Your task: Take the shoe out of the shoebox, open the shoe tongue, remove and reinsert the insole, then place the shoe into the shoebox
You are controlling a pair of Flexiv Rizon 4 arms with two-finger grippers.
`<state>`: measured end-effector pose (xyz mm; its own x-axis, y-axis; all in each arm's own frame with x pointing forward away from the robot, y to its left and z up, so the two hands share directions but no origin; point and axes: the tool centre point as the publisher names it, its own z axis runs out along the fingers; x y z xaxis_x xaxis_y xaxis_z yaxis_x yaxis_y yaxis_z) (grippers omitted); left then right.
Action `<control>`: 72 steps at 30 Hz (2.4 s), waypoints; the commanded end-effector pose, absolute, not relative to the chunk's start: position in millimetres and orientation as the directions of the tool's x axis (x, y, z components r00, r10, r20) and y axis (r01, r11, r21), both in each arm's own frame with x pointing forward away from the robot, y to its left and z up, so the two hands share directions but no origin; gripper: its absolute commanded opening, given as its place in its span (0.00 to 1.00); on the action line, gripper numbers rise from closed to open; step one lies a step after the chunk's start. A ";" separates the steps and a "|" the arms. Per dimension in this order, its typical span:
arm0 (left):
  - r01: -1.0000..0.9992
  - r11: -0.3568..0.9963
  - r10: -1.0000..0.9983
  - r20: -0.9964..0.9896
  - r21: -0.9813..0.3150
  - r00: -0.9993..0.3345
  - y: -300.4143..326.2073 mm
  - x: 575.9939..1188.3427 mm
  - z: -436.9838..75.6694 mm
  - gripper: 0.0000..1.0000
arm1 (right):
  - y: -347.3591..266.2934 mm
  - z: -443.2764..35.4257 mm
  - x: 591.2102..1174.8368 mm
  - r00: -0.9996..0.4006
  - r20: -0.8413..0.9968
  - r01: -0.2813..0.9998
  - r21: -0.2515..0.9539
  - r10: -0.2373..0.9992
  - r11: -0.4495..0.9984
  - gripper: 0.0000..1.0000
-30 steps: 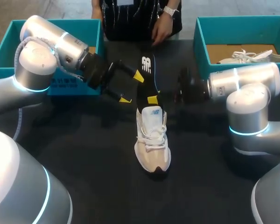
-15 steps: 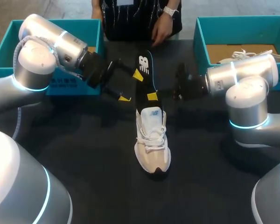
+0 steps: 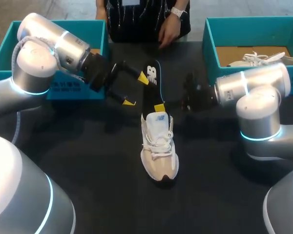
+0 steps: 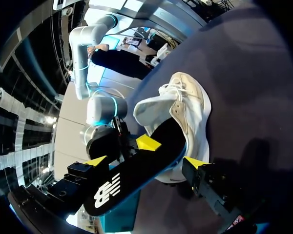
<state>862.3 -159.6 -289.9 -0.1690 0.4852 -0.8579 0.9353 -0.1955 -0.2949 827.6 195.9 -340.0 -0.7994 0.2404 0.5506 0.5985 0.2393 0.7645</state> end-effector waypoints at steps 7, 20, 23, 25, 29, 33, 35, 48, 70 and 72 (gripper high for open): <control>0.934 -0.201 0.482 -0.860 -0.295 -0.168 -164.2 859.9 -292.2 1.00 | 195.5 -341.5 816.6 -0.789 0.559 0.611 0.755 0.253 0.237 0.00; 0.932 -0.211 0.480 -0.862 -0.295 -0.164 -165.7 858.8 -292.1 1.00 | 195.8 -327.5 827.6 -0.814 0.522 0.577 0.777 0.256 0.250 0.46; 0.932 -0.212 0.480 -0.862 -0.294 -0.163 -165.4 858.5 -292.0 1.00 | 196.9 -323.8 832.9 -0.822 0.512 0.566 0.783 0.249 0.258 0.45; 0.932 -0.214 0.481 -0.861 -0.294 -0.162 -165.2 858.1 -291.9 1.00 | 197.9 -323.6 836.5 -0.826 0.508 0.560 0.785 0.243 0.263 0.45; 0.931 -0.214 0.484 -0.860 -0.295 -0.162 -165.0 857.6 -292.0 1.00 | 200.9 -327.9 842.2 -0.825 0.524 0.564 0.780 0.210 0.270 0.36; 0.932 -0.212 0.485 -0.859 -0.295 -0.161 -164.9 857.4 -291.9 1.00 | 204.1 -332.1 844.1 -0.815 0.557 0.579 0.771 0.159 0.265 0.00; 0.932 -0.211 0.485 -0.859 -0.295 -0.162 -164.9 857.5 -291.9 1.00 | 205.1 -334.5 843.5 -0.812 0.565 0.582 0.767 0.148 0.270 0.00; 0.929 -0.215 0.482 -0.860 -0.302 -0.168 -168.6 857.3 -295.9 1.00 | 204.9 -347.2 822.2 -0.765 0.634 0.636 0.717 0.113 0.285 0.00; 0.927 -0.220 0.479 -0.862 -0.303 -0.168 -167.8 858.6 -297.2 1.00 | 205.5 -329.9 821.8 -0.795 0.585 0.604 0.737 0.160 0.303 0.47; 0.927 -0.219 0.478 -0.862 -0.303 -0.169 -166.8 858.3 -297.4 1.00 | 205.6 -326.1 825.2 -0.802 0.576 0.595 0.743 0.159 0.307 0.48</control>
<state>858.4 -167.3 -296.0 -0.1697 0.4806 -0.8604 0.9271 -0.2183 -0.3048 823.6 207.1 -333.2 -0.8003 0.1527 0.5798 0.5967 0.2966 0.7456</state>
